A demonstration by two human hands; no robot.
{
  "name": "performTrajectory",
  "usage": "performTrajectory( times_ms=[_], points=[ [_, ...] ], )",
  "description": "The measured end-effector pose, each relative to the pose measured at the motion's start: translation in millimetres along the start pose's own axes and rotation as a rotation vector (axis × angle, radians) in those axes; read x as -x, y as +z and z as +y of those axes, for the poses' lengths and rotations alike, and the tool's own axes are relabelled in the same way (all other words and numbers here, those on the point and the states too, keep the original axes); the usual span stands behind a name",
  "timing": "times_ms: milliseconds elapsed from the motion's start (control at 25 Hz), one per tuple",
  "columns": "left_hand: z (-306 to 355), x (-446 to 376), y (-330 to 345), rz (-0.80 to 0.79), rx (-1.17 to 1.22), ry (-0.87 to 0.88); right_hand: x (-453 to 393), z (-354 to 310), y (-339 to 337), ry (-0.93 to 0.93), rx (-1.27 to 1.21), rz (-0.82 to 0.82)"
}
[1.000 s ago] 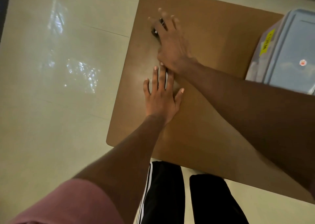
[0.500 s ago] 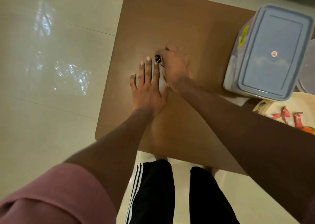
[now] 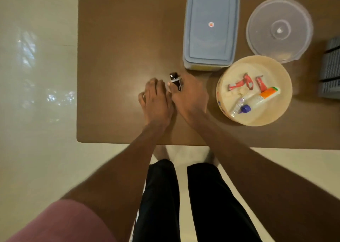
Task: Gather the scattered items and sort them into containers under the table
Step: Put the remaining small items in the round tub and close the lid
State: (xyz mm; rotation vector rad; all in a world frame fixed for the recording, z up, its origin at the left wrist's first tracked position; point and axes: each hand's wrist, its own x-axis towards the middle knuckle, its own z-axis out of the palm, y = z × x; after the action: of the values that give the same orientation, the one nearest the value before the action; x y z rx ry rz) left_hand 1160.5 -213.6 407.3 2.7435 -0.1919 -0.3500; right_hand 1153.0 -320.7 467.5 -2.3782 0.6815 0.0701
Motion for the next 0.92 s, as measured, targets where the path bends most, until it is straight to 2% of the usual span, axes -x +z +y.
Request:
performTrajectory(
  times_ms=[120, 280, 360, 440, 520, 640, 720, 800, 920],
  points=[
    [73.0, 39.4, 21.8, -0.063, 0.125, 0.093, 26.5, 59.0, -49.0, 0.097, -0.113, 0.215],
    [144.3, 46.4, 41.4, -0.195, 0.214, 0.009, 22.2, 136.9, -101.8, 0.372, -0.11, 0.469],
    [164.6, 45.1, 51.8, -0.266, 0.15, -0.063, 17.6, 168.8, -119.3, 0.498, -0.077, 0.454],
    [176.2, 46.3, 58.3, -0.288, 0.135, -0.129, 18.1, 193.4, -129.6, 0.579, -0.017, 0.37],
    [177.1, 47.7, 60.8, -0.297, 0.152, -0.173, 20.6, 208.5, -129.7, 0.587, 0.052, 0.271],
    [168.1, 53.0, 63.0, -0.313, 0.108, -0.199, 26.1, 212.4, -123.3, 0.505, 0.118, 0.175],
    [160.7, 57.5, 59.9, -0.286, 0.102, -0.199, 29.1, 208.7, -122.2, 0.457, 0.145, 0.158],
    [156.7, 61.0, 49.4, -0.18, 0.089, -0.166, 27.1, 204.6, -129.1, 0.433, 0.117, 0.235],
    [157.5, 52.7, 29.8, 0.04, -0.121, 0.157, 0.8, 203.9, -148.3, 0.481, -0.059, 0.466]
  ],
)
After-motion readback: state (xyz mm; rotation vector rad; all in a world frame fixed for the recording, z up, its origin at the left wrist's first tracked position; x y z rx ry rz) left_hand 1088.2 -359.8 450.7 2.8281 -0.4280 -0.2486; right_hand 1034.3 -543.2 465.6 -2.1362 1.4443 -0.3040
